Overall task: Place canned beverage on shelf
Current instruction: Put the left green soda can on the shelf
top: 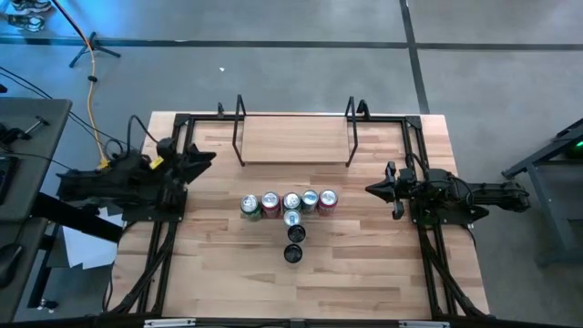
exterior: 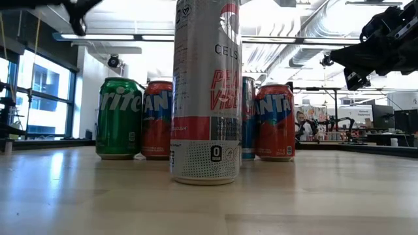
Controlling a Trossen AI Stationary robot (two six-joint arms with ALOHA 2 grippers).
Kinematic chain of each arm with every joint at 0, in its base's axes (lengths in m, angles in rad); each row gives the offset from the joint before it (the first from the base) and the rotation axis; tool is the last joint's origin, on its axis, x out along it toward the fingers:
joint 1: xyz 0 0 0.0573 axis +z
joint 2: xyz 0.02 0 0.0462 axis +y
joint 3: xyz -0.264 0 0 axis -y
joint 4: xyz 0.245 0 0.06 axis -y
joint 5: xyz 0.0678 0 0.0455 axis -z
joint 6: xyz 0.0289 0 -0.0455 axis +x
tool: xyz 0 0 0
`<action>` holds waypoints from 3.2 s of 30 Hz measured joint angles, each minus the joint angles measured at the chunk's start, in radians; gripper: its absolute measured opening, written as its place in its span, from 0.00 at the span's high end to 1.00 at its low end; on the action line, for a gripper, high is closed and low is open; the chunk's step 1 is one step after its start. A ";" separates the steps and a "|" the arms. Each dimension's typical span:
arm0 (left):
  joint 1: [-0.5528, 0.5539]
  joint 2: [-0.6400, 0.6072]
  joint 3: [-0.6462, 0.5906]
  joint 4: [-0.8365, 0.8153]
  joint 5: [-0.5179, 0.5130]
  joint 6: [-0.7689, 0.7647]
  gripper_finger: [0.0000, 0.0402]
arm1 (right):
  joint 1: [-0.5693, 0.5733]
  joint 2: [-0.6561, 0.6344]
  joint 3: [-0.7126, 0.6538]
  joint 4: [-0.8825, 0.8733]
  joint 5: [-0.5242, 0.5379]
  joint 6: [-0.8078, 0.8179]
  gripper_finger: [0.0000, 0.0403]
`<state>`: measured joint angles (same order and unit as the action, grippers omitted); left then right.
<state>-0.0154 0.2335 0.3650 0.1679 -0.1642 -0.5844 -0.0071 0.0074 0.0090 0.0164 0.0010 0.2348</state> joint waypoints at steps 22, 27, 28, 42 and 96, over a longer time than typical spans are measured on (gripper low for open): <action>0.000 0.525 0.635 -0.642 0.160 0.433 0.13 | 0.000 0.000 0.000 0.000 0.000 0.000 1.00; 0.000 0.540 0.635 -0.683 0.160 0.429 0.13 | 0.000 0.000 0.000 0.000 0.000 0.000 1.00; 0.000 0.539 0.635 -0.689 0.160 0.430 0.13 | 0.000 0.000 0.000 0.000 0.000 0.000 1.00; 0.000 0.535 0.635 -0.807 0.160 0.352 0.13 | 0.000 0.000 0.000 0.000 0.000 0.000 1.00; -0.126 0.901 0.319 -0.610 -0.054 0.334 0.13 | 0.000 -0.001 0.000 0.000 0.000 0.000 1.00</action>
<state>-0.1410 1.1346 0.6838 -0.4423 -0.2183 -0.2500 -0.0069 0.0063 0.0092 0.0162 0.0011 0.2348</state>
